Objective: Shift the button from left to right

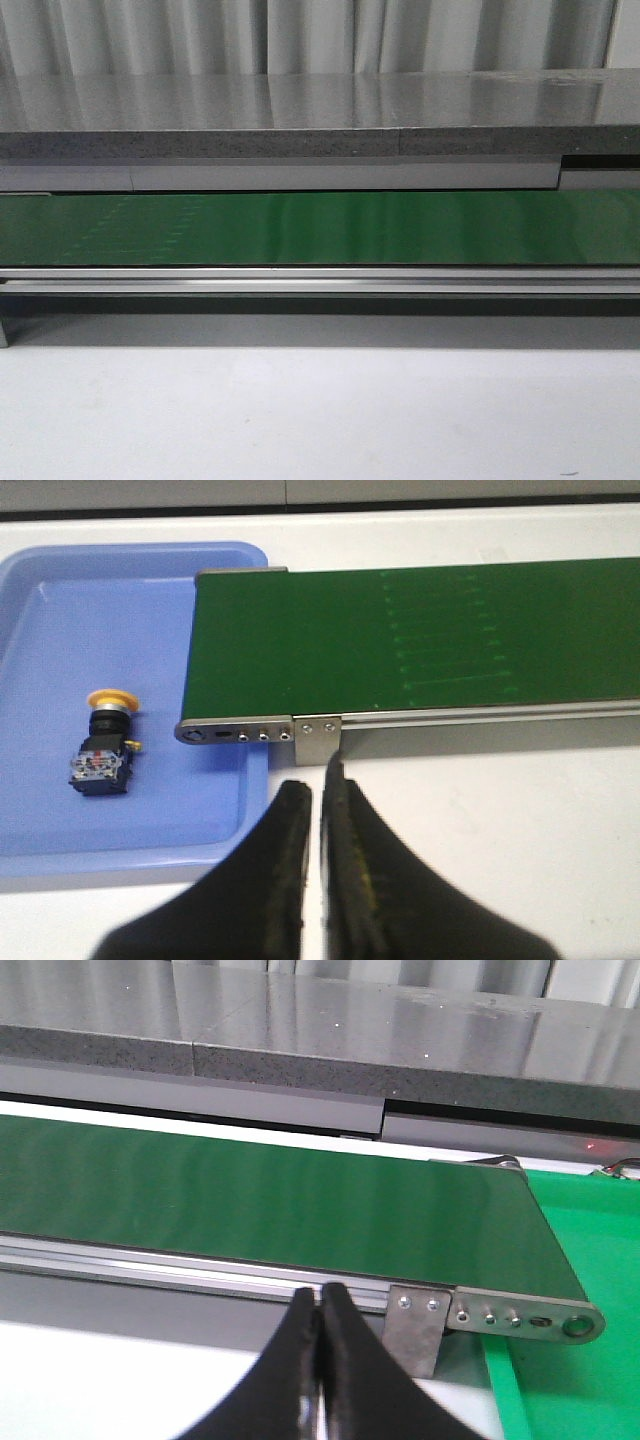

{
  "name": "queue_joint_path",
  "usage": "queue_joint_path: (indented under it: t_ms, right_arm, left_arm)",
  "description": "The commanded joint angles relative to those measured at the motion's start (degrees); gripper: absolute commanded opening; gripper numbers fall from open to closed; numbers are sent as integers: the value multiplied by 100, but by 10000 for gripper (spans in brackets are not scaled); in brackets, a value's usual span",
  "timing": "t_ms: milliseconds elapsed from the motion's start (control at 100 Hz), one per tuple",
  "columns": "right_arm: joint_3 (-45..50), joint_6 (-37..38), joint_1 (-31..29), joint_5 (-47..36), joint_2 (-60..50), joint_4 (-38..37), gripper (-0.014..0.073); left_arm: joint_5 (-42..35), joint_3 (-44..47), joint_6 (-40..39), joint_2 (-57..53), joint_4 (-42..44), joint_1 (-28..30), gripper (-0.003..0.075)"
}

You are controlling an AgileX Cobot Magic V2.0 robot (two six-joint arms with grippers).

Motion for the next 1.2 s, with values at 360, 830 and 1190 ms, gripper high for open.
queue_joint_path:
  t_ms: [360, 830, 1190]
  right_arm:
    - [4, -16, 5, -448, -95, -28, -68]
    - [4, -16, 5, -448, -95, -28, -68]
    - [4, -16, 5, -448, -95, -28, -68]
  left_arm:
    - [-232, -234, -53, 709, -199, -18, 5]
    - [-126, -234, -53, 709, -237, -18, 673]
    - [-341, -234, -53, 709, -309, -18, 661]
